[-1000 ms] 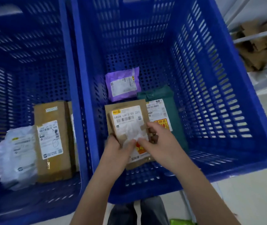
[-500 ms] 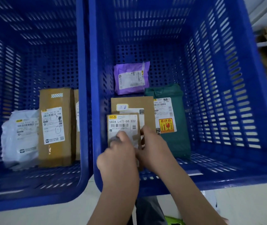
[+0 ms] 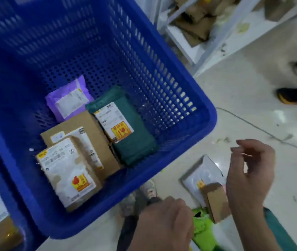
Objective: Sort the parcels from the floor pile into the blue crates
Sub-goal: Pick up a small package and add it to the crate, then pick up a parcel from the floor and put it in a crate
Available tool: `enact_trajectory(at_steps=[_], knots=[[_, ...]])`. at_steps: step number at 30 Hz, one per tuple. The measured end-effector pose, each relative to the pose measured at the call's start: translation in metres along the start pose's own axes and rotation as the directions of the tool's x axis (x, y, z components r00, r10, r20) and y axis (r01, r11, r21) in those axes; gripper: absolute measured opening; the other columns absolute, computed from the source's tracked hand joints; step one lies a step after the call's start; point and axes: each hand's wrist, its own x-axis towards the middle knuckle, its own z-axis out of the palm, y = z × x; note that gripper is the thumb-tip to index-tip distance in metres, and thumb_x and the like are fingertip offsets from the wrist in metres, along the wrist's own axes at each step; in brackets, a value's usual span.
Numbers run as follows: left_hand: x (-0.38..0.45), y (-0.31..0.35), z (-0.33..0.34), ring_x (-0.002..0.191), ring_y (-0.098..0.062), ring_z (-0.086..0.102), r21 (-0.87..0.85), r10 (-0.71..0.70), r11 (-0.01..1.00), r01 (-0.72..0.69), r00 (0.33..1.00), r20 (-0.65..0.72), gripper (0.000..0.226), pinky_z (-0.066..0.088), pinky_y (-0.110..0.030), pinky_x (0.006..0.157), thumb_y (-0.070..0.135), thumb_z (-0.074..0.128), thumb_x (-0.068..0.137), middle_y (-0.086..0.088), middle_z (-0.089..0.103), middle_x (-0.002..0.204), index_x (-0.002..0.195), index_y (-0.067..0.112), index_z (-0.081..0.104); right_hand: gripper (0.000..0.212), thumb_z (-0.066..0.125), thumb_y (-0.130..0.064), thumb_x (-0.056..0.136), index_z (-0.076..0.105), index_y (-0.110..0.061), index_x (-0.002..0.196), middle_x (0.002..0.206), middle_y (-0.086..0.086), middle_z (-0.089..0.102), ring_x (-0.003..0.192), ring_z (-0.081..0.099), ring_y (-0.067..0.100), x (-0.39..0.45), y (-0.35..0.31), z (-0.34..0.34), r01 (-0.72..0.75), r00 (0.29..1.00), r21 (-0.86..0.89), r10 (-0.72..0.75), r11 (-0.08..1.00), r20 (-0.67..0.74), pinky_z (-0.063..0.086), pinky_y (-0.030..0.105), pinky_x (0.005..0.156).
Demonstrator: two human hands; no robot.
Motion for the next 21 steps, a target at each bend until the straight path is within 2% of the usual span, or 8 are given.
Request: enact_trajectory(at_steps=[3,5,7,9,12,16,18,21], knots=[[-0.007,0.013,0.042,0.053,-0.017,0.038,-0.081,0.189,0.978,-0.191,0.981,-0.033,0.016,0.027,-0.031,0.056,0.02,0.055,0.066,0.003,0.042,0.048,0.057,0.021,0.042,0.037,0.047,0.0,0.086,0.049,-0.037,0.083,0.088,-0.006,0.057,0.077,0.057,0.001,-0.005,0.068,-0.043,-0.375,0.927,-0.1,0.372,0.921,-0.047,0.044,0.009,0.061],[-0.012,0.009,0.067,0.057,-0.013,0.047,-0.113,0.218,0.973,-0.203,0.966,0.139,0.008,0.036,-0.029,0.056,0.026,0.051,0.07,0.005,0.05,0.052,0.064,0.022,0.046,0.024,0.047,-0.005,0.087,0.052,-0.029,0.085,0.09,0.003,0.061,0.088,0.061,0.024,-0.021,0.113,-0.063,-0.581,0.812,-0.145,0.583,0.801,-0.035,0.052,0.032,0.076],[-0.011,-0.003,0.092,0.076,-0.011,0.06,-0.08,0.092,0.995,-0.063,0.89,0.447,0.01,0.048,-0.027,0.061,0.028,0.044,0.08,0.007,0.062,0.074,0.085,0.021,0.049,0.012,0.048,-0.007,0.089,0.052,-0.018,0.086,0.09,0.008,0.061,0.092,0.06,0.034,-0.044,0.15,-0.076,-0.707,0.696,-0.18,0.718,0.684,-0.007,0.05,0.049,0.085],[-0.017,-0.02,0.122,0.102,-0.014,0.055,0.026,-0.046,0.999,0.039,0.762,0.646,0.015,0.044,-0.031,0.079,0.029,0.037,0.091,0.006,0.059,0.102,0.104,0.023,0.043,0.006,0.048,-0.007,0.09,0.053,-0.01,0.088,0.089,0.014,0.06,0.086,0.059,0.034,-0.076,0.181,-0.083,-0.779,0.588,-0.244,0.808,0.578,0.034,0.049,0.051,0.083],[-0.025,-0.046,0.16,0.104,-0.018,0.054,0.13,-0.197,0.98,0.15,0.658,0.726,0.01,0.042,-0.032,0.079,0.029,0.038,0.094,0.003,0.055,0.105,0.101,0.022,0.038,0.007,0.047,-0.004,0.091,0.05,-0.005,0.085,0.083,0.017,0.055,0.072,0.056,0.029,-0.127,0.217,-0.083,-0.889,0.377,-0.254,0.924,0.381,0.065,0.046,0.041,0.067],[-0.031,-0.071,0.203,0.111,-0.024,0.057,0.318,-0.34,0.94,0.123,0.406,0.849,0.03,0.045,-0.033,0.086,0.031,0.041,0.095,-0.006,0.057,0.122,0.121,0.014,0.042,0.014,0.041,0.0,0.091,0.041,-0.008,0.079,0.066,0.011,0.046,0.05,0.045,0.02,-0.188,0.25,-0.077,-0.958,0.01,-0.28,0.986,0.057,0.167,0.032,0.022,0.049],[-0.032,-0.077,0.22,0.113,-0.026,0.057,0.386,-0.396,0.918,0.096,0.306,0.866,0.035,0.045,-0.033,0.089,0.031,0.041,0.096,-0.009,0.057,0.125,0.125,0.011,0.042,0.021,0.041,-0.001,0.089,0.038,-0.01,0.071,0.062,0.01,0.044,0.046,0.042,0.018,-0.212,0.266,-0.077,-0.915,-0.068,-0.403,0.975,0.024,0.213,0.029,0.019,0.047],[-0.021,-0.081,0.249,0.115,-0.027,0.056,0.442,-0.443,0.895,0.066,0.259,0.858,0.035,0.045,-0.034,0.09,0.026,0.04,0.096,-0.01,0.055,0.127,0.126,0.009,0.043,0.02,0.043,-0.004,0.087,0.04,-0.01,0.069,0.065,0.01,0.049,0.05,0.045,0.018,-0.222,0.286,-0.071,-0.867,-0.067,-0.491,0.956,0.086,0.284,0.031,0.021,0.045]])
